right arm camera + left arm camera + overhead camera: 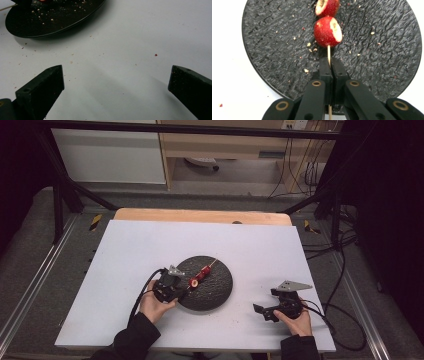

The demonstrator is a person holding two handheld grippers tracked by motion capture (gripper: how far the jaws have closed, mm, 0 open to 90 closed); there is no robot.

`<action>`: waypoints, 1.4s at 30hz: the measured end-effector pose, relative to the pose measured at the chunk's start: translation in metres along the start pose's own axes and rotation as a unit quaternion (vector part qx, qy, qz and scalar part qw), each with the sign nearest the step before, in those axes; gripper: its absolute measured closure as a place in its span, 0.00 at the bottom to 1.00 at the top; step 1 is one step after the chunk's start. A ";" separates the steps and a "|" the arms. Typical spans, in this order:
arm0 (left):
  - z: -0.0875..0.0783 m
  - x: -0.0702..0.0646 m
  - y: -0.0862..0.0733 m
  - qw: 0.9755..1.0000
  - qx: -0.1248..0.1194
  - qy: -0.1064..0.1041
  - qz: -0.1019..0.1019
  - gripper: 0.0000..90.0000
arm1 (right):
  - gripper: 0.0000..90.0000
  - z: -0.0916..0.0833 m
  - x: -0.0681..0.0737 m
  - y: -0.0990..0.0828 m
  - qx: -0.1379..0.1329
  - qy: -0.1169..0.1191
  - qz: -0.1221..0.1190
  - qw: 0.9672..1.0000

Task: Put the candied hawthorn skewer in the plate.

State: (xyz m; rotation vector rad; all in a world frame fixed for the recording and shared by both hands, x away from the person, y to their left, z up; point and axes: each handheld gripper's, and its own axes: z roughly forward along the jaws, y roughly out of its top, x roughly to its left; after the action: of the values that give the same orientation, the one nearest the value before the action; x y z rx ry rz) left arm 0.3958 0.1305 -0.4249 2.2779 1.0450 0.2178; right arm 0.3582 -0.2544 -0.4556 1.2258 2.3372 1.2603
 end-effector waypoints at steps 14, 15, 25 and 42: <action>-0.001 -0.002 -0.001 1.000 -0.010 0.003 0.007 0.97 | 0.01 0.000 0.000 0.000 0.002 -0.001 0.002 1.000; -0.002 -0.002 -0.001 1.000 -0.013 0.001 0.011 0.96 | 0.01 0.000 0.000 0.000 0.002 -0.002 0.002 1.000; -0.018 0.004 -0.007 0.999 -0.042 -0.005 0.033 0.69 | 0.01 0.001 0.000 0.000 0.003 -0.003 0.001 1.000; -0.050 0.031 -0.033 0.996 -0.072 -0.010 0.043 0.22 | 0.01 -0.001 0.000 0.000 0.002 -0.004 0.005 1.000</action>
State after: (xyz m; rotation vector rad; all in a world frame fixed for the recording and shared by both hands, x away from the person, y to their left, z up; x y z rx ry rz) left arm 0.3767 0.1925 -0.4076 2.1916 0.8912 0.2954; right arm 0.3578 -0.2549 -0.4552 1.2423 2.3317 1.2527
